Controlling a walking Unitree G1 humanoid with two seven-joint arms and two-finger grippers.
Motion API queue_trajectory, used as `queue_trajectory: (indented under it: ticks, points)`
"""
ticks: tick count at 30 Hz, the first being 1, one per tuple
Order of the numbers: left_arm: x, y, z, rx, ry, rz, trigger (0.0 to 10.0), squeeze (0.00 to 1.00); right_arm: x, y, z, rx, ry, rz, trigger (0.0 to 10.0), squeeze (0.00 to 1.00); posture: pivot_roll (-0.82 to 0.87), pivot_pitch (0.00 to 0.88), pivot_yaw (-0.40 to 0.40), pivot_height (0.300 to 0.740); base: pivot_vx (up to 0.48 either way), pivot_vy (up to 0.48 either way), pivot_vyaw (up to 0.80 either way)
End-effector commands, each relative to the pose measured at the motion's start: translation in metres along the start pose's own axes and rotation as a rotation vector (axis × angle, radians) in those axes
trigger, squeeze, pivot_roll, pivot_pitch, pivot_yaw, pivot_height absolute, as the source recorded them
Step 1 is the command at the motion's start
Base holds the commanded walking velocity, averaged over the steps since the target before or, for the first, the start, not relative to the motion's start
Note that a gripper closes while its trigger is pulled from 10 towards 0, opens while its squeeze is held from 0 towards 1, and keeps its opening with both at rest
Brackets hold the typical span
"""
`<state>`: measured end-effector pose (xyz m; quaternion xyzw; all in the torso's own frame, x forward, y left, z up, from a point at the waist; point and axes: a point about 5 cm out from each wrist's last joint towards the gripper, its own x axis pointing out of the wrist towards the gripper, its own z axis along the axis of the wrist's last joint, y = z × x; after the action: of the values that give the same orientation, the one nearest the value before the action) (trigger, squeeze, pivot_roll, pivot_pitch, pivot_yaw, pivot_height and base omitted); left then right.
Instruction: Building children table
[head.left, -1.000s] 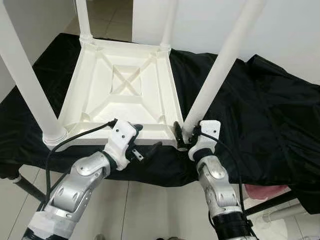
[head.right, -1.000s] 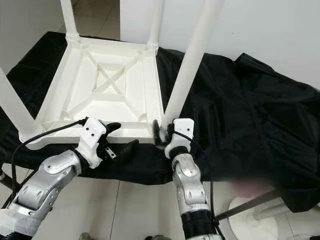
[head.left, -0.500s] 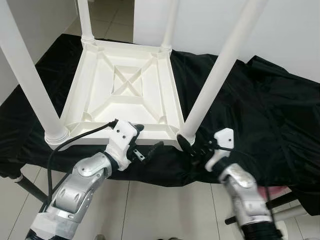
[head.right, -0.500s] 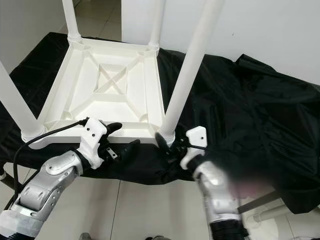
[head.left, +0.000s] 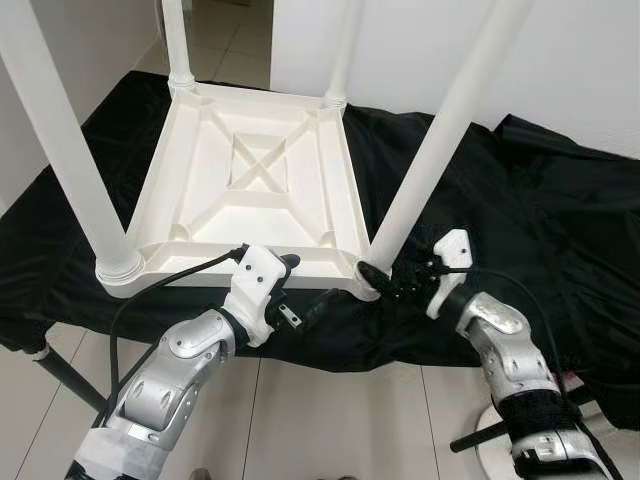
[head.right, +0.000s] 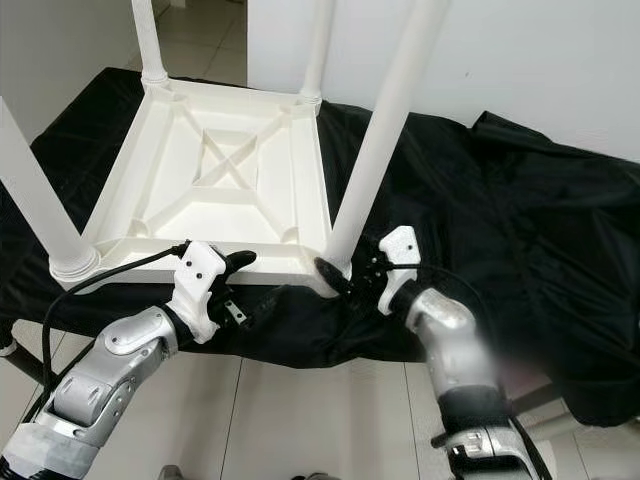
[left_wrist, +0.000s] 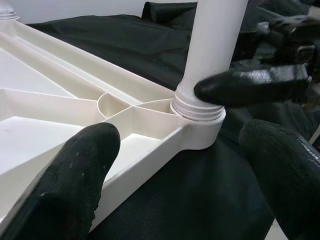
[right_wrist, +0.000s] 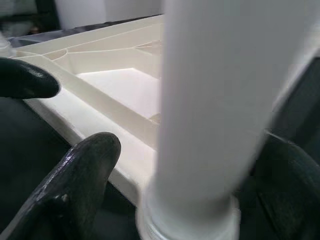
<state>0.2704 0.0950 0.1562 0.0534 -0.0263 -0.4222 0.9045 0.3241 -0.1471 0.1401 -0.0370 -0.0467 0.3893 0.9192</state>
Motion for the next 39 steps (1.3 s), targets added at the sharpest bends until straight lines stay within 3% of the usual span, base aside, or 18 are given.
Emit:
queue_trajectory:
  ticks: [1, 3, 4, 5, 6, 18, 19, 21, 22, 27, 39]
  points:
    - [0.002, -0.004, 0.001, 0.017, -0.001, -0.028, 10.0, 0.0, 0.004, 0.003, -0.006, -0.005, 0.025, 0.031, 10.0, 0.0, 0.06, 0.031, -0.133, 0.74, 0.0, 0.0, 0.0]
    - [0.002, -0.003, 0.001, 0.018, -0.003, -0.025, 10.0, 0.0, 0.007, 0.005, -0.009, -0.004, 0.033, 0.045, 10.0, 0.0, 0.07, 0.028, -0.136, 0.74, 0.0, 0.0, 0.0]
    - [0.002, -0.002, 0.001, 0.021, -0.004, -0.021, 10.0, 0.0, 0.009, 0.006, -0.013, 0.003, 0.046, 0.056, 4.1, 0.0, 0.07, 0.027, -0.138, 0.74, 0.0, 0.0, 0.0]
    - [0.002, -0.002, 0.001, 0.021, -0.004, -0.021, 10.0, 0.0, 0.009, 0.006, -0.013, 0.003, 0.046, 0.056, 4.1, 0.0, 0.07, 0.027, -0.138, 0.74, 0.0, 0.0, 0.0]
    - [0.002, -0.002, 0.001, 0.022, -0.005, -0.018, 10.0, 0.0, 0.009, 0.006, -0.015, 0.005, 0.053, 0.06, 0.0, 0.0, 0.07, 0.026, -0.139, 0.74, 0.0, 0.0, 0.0]
    - [0.0, -0.002, 0.001, 0.023, -0.004, -0.007, 10.0, 0.0, 0.003, 0.005, -0.021, 0.032, 0.057, 0.066, 0.0, 0.0, 0.08, 0.017, -0.145, 0.74, 0.0, 0.0, 0.0]
    - [0.0, -0.002, 0.0, 0.024, -0.003, -0.007, 10.0, 0.0, 0.001, 0.006, -0.021, 0.05, 0.045, 0.042, 7.9, 0.0, 0.08, 0.016, -0.143, 0.74, 0.0, 0.0, 0.0]
    - [-0.001, -0.002, 0.0, 0.024, -0.002, -0.008, 10.0, 0.0, 0.0, 0.007, -0.021, 0.069, 0.03, 0.014, 7.9, 0.0, 0.08, 0.016, -0.141, 0.74, 0.0, 0.0, 0.0]
    - [0.0, -0.002, 0.0, 0.023, -0.001, -0.011, 10.0, 0.0, 0.001, 0.013, -0.021, 0.081, 0.003, -0.044, 10.0, 0.0, 0.07, 0.015, -0.139, 0.74, 0.0, 0.0, 0.0]
    - [0.001, -0.002, 0.0, 0.023, -0.001, -0.015, 10.0, 0.0, 0.004, 0.017, -0.022, 0.092, -0.004, -0.161, 10.0, 0.0, 0.07, 0.014, -0.135, 0.74, 0.0, 0.0, 0.0]
    - [0.003, -0.004, -0.001, 0.023, -0.001, -0.025, 10.0, 0.0, 0.008, 0.035, -0.028, 0.192, 0.02, -0.707, 10.0, 0.0, 0.06, 0.018, -0.131, 0.74, 0.0, 0.0, 0.0]
